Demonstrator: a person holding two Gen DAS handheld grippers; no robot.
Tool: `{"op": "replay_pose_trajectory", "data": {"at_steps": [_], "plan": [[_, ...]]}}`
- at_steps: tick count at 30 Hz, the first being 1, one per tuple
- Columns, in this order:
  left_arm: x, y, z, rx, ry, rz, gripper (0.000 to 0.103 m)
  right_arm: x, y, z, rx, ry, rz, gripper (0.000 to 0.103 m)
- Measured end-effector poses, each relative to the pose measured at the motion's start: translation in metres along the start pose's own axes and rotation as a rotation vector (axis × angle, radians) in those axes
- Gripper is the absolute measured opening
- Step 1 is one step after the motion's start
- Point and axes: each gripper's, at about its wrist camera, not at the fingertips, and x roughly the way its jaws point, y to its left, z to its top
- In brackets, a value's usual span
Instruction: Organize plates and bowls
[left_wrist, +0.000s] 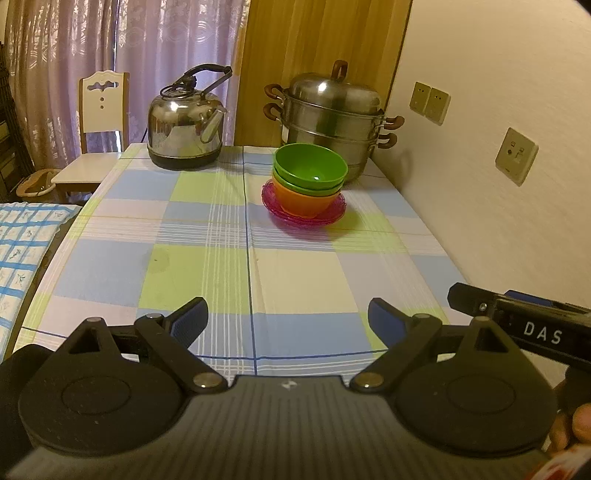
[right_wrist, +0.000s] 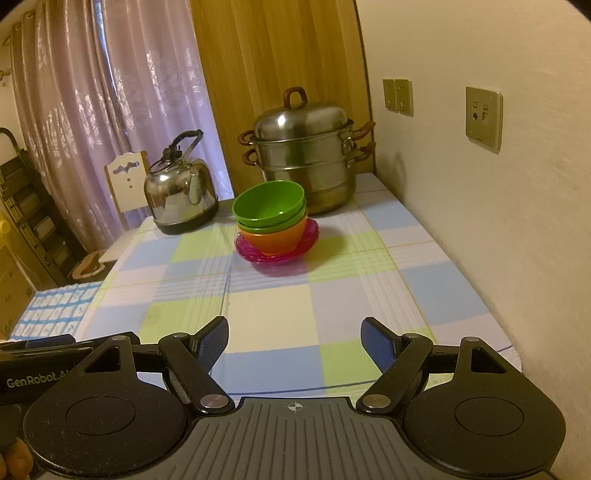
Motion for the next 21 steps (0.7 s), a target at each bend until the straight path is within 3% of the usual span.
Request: {"op": "replay_pose_trajectory", "data": {"at_steps": [21], "plan": [[0.0039, 0.0039, 0.0, -0.001, 0.001, 0.003, 0.092, 0.0037, 0.0048, -0.0005, -0.035, 0.016, 0.001, 0.078]]}}
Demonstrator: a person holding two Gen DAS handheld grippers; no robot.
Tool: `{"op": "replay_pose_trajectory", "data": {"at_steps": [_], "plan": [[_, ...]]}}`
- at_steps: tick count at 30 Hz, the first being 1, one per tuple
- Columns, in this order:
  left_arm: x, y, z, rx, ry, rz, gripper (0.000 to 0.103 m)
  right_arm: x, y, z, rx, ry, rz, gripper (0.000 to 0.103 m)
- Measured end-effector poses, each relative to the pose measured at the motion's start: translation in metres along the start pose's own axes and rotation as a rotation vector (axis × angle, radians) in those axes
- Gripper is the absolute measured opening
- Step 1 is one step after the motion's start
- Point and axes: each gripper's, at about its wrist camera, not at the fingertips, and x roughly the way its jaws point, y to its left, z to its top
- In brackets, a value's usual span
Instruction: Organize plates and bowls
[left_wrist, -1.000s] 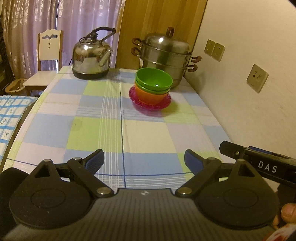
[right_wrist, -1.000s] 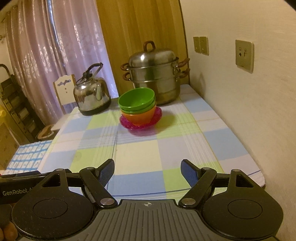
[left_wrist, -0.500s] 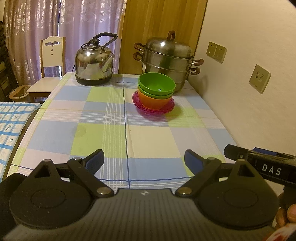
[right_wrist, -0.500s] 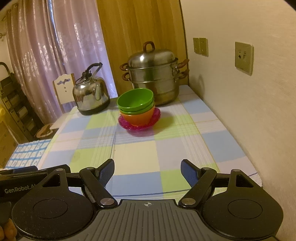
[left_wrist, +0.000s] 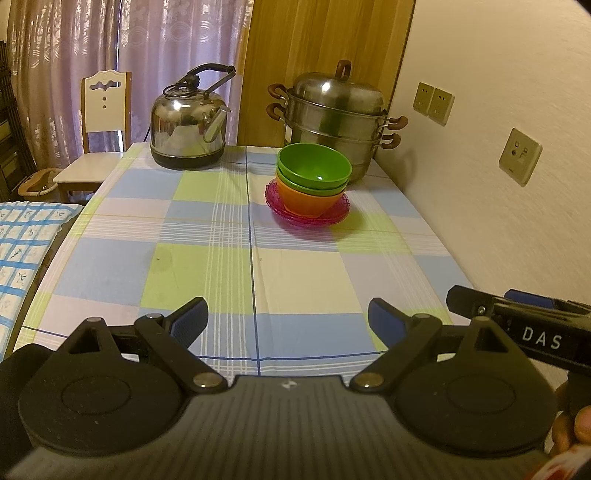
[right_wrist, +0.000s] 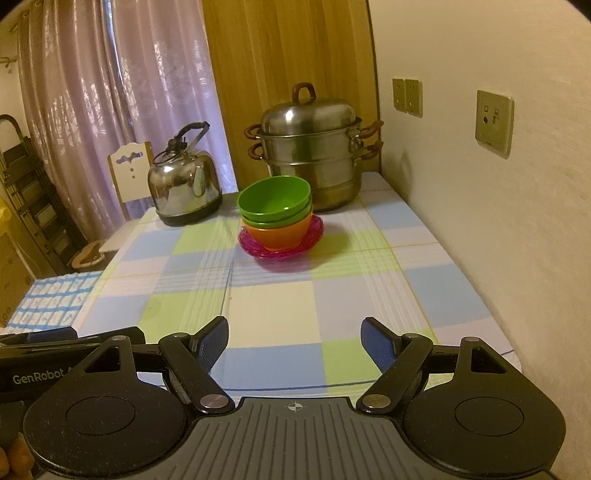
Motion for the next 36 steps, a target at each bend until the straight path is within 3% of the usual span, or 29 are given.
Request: {"op": "replay_pose_trajectory", "data": {"at_steps": [36], "plan": [[-0.0007, 0.0005, -0.0016, 0.001, 0.0, 0.006, 0.093, 0.0011, -0.0019, -0.0008, -0.008, 0.001, -0.008, 0.078]]}}
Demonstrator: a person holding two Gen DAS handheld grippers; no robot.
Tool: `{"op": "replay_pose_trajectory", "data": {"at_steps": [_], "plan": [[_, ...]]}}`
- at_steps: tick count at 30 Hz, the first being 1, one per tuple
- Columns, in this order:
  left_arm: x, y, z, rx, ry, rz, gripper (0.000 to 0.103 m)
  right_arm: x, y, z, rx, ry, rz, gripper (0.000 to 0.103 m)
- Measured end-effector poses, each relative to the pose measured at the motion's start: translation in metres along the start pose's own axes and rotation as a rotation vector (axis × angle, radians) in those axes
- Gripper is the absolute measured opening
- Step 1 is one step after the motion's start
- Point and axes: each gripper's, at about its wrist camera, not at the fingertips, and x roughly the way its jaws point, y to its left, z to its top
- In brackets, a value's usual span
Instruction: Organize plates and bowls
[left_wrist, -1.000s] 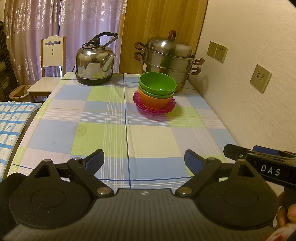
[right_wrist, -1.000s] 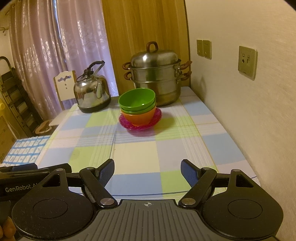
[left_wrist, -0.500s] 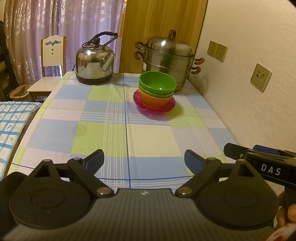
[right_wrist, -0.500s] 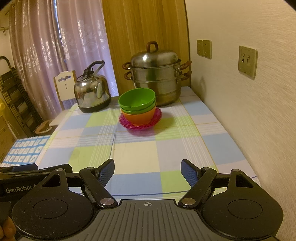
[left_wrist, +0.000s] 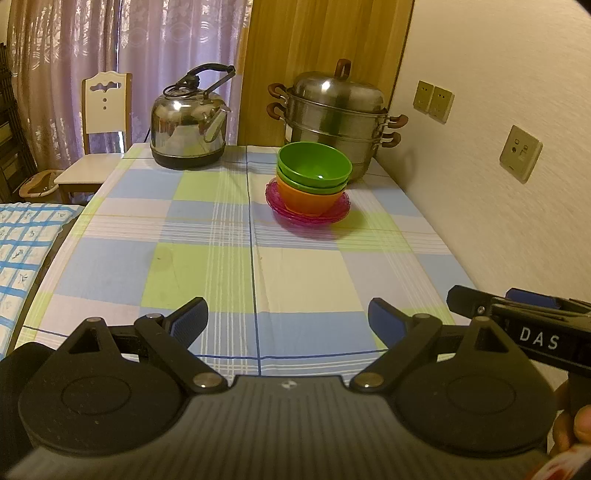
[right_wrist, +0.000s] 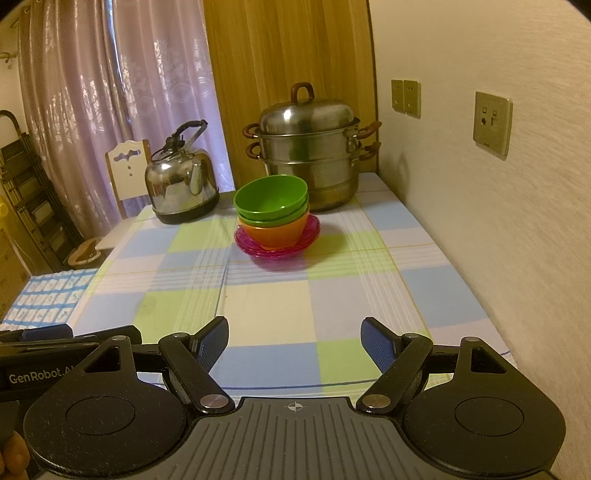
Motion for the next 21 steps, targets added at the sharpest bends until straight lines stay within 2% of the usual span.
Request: {"op": "replay_pose_trajectory", "data": {"at_steps": [21], "plan": [[0.0014, 0.0033, -0.0005, -0.003, 0.001, 0.002, 0.093, 0.0021, -0.0039, 0.0005, -0.013, 0.002, 0.0, 0.078]]}}
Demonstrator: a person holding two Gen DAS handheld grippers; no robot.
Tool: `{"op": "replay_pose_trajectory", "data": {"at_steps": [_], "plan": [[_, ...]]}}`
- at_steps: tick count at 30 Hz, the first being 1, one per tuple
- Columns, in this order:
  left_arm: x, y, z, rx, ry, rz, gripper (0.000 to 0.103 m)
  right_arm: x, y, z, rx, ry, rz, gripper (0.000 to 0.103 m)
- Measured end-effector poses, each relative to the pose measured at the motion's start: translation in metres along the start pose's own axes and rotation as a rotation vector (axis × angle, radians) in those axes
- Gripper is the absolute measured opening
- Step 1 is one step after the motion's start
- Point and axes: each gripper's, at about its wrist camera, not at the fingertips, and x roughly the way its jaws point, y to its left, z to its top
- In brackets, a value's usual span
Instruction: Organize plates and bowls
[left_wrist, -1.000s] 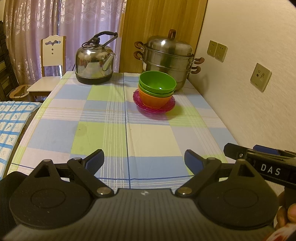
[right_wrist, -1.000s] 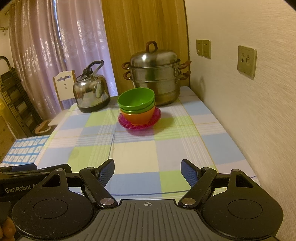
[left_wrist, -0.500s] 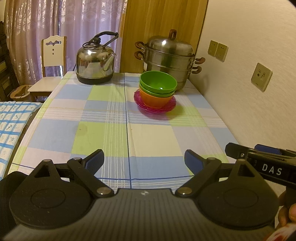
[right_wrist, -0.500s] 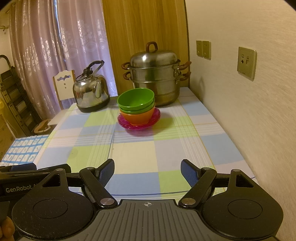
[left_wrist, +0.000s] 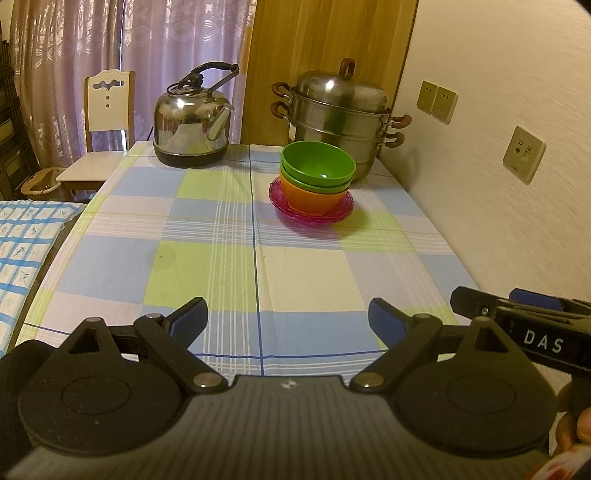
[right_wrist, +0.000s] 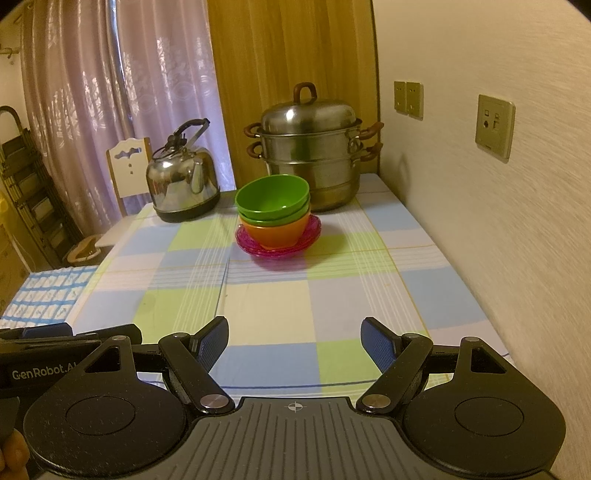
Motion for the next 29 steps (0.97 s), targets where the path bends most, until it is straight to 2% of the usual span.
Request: {"op": "replay_pose_trajectory", "data": {"at_steps": [22, 29], "plan": [[0.0017, -0.0011, -0.002, -0.002, 0.003, -0.005, 0.093, 0.0003, -0.0014, -0.0021, -0.003, 0.002, 0.0, 0.078], [0.0018, -0.0032, -0.0056, 0.005, -0.022, -0.011, 0.094, 0.0006, -0.0008, -0.0023, -0.005, 0.002, 0.0, 0.078]]}}
